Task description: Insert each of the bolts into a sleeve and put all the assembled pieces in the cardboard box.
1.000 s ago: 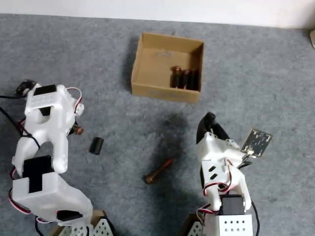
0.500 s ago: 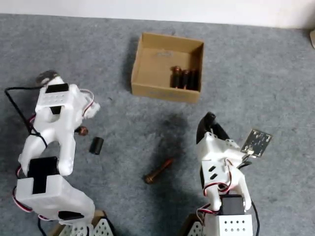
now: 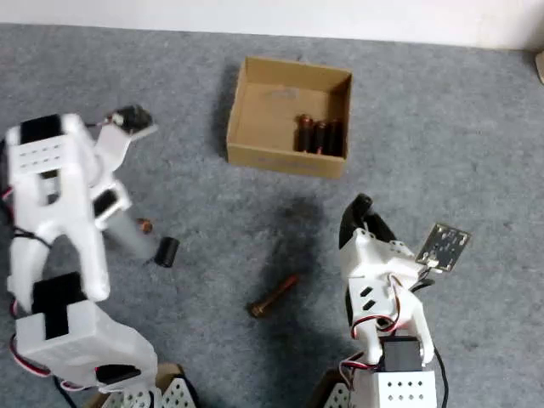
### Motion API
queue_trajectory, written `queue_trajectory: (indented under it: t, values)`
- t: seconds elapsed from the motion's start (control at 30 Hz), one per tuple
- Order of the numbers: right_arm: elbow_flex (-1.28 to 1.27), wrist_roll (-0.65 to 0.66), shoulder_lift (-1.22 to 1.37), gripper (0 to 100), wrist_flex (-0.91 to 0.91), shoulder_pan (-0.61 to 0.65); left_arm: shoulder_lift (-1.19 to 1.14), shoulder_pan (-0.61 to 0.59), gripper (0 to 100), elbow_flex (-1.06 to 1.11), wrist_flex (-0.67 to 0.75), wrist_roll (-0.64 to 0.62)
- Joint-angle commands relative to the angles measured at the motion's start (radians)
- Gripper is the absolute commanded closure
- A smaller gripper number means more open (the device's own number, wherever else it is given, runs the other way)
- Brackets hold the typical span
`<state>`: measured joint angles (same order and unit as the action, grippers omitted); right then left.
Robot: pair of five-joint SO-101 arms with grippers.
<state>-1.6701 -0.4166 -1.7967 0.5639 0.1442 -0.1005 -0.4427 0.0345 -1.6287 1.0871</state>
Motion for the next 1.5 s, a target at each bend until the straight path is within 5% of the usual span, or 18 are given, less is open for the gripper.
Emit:
queue_trajectory:
  t: [0.0,0.13,0.5,0.7,0.8,1.0,1.17,1.47]
  values:
    - [-0.021,0.015,-0.005,99.5,-0.039,-0.007,0.039,-0.104,52,-0.024,0.109,0.539]
    - [-0.021,0.015,-0.005,99.5,-0.039,-0.007,0.039,-0.107,52,0.056,0.331,0.608]
    - [-0.021,0.015,-0.005,99.5,-0.039,-0.005,0.050,-0.015,52,0.414,1.200,0.184]
    - [-0.021,0.015,-0.005,99.5,-0.039,-0.005,0.041,-0.010,52,0.414,0.833,0.687]
    - [-0.021,0.015,-0.005,99.5,-0.039,-0.005,0.041,-0.012,52,0.400,0.732,0.824]
    - [-0.021,0.015,-0.005,99.5,-0.039,-0.005,0.041,0.028,52,0.400,0.614,0.870]
    - [-0.021,0.015,-0.005,99.4,-0.039,-0.005,0.039,0.024,52,0.407,0.529,1.074]
    - [-0.021,0.015,-0.005,99.4,-0.039,-0.005,-0.094,0.050,52,0.340,0.523,1.083]
